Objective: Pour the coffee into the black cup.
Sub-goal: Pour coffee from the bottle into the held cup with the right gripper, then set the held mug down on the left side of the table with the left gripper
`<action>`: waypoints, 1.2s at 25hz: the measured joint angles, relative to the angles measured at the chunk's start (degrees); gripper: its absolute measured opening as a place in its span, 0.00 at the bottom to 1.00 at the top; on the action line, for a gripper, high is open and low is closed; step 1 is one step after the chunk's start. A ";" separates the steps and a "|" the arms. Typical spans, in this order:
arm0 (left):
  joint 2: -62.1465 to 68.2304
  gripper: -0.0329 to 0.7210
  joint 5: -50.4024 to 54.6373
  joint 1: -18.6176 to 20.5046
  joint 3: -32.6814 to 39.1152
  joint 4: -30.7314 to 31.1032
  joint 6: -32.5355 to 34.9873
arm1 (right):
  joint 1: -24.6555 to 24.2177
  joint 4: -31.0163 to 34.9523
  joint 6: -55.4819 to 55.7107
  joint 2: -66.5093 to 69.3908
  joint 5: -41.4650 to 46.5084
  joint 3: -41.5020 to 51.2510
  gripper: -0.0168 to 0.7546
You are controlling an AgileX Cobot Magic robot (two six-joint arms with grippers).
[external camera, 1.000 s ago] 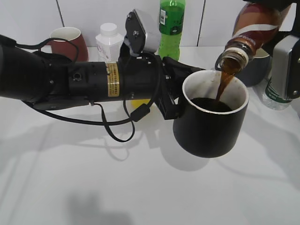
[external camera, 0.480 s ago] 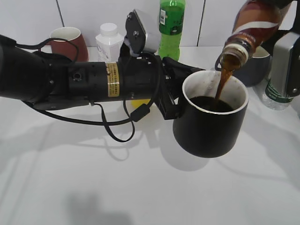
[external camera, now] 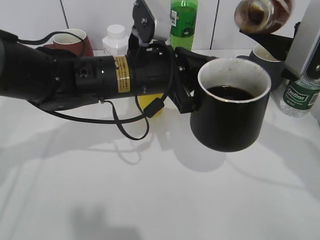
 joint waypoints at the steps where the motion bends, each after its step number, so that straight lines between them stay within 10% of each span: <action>1: 0.00 0.09 -0.15 0.06 -0.07 -0.23 0.00 | 0.00 0.00 2.13 0.00 -0.40 0.00 0.72; 13: -4.80 0.09 1.46 7.51 2.26 0.16 0.12 | 0.00 1.07 41.65 0.00 -0.75 -0.05 0.72; 30: -14.74 0.09 0.64 34.63 19.20 -1.07 0.49 | 0.00 1.60 61.26 0.00 -1.11 -0.05 0.72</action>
